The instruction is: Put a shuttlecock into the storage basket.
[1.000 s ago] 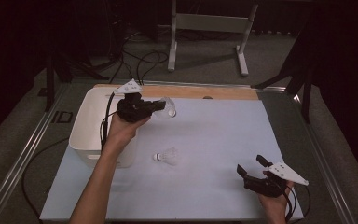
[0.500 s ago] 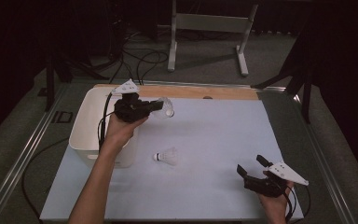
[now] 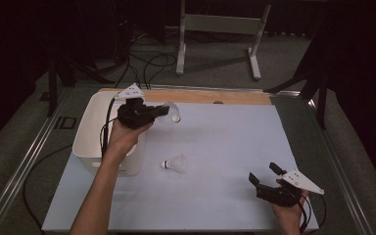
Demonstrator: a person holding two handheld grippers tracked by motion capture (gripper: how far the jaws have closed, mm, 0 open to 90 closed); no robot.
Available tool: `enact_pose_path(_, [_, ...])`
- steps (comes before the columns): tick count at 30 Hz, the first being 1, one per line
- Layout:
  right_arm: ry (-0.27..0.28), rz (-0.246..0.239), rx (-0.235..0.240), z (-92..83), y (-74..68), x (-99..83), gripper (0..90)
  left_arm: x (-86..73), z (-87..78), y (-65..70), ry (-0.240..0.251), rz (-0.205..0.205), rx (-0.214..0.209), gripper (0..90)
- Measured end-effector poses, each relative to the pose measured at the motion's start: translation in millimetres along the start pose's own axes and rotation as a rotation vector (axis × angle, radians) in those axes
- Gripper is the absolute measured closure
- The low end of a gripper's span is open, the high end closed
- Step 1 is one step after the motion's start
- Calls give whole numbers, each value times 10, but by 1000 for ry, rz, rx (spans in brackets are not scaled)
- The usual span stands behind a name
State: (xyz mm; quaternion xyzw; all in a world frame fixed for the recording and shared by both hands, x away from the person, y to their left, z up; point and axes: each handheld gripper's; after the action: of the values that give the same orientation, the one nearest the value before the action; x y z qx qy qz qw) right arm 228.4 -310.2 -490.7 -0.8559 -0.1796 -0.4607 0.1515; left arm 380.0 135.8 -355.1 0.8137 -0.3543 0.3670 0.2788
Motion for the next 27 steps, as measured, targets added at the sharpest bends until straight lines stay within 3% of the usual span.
enact_pose_path(27, [-2,0,2,10,-6,1,99,-77,-58,-83,-2,-16,10,899])
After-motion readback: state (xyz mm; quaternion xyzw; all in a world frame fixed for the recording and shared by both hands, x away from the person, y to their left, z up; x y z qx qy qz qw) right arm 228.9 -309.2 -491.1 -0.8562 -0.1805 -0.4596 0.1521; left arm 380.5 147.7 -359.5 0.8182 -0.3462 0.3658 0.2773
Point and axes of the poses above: each handheld gripper's, and its own axes: z roughly forward along the jaws, x roughly out of its top, y roughly to its right, and after that the axes turned 13 degrees about -y, right-handed
